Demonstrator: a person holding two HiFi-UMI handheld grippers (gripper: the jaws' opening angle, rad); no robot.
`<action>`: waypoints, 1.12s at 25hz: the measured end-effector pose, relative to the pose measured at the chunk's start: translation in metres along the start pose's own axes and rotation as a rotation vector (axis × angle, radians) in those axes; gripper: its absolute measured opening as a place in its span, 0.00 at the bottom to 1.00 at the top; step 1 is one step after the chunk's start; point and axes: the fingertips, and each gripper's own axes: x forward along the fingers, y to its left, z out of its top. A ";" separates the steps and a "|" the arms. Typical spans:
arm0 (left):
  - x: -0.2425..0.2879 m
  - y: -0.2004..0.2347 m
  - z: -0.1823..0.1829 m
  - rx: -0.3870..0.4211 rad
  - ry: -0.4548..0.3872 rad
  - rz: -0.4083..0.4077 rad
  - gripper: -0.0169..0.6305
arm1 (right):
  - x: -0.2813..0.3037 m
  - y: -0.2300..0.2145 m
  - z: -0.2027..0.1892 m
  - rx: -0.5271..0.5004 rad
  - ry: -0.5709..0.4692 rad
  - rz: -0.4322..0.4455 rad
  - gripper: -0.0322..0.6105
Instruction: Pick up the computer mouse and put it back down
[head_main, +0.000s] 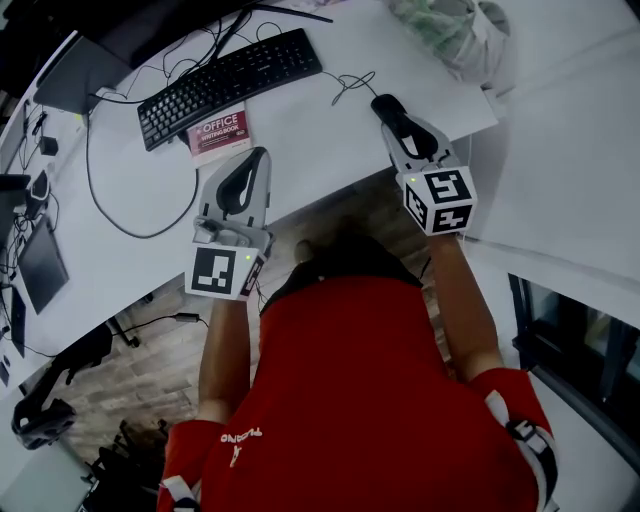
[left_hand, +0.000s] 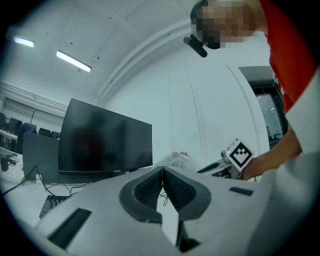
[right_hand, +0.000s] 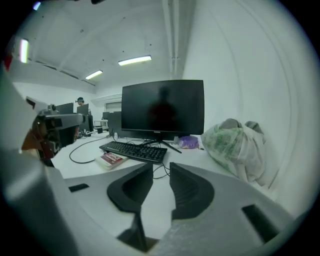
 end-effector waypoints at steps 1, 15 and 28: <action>-0.003 -0.001 0.002 -0.001 -0.003 -0.007 0.04 | -0.006 0.009 0.008 0.002 -0.025 0.009 0.20; -0.019 -0.017 0.034 -0.009 -0.077 -0.039 0.04 | -0.060 0.117 0.095 0.017 -0.348 0.246 0.06; -0.012 -0.028 0.026 -0.001 -0.036 -0.059 0.04 | -0.055 0.130 0.108 -0.052 -0.403 0.307 0.05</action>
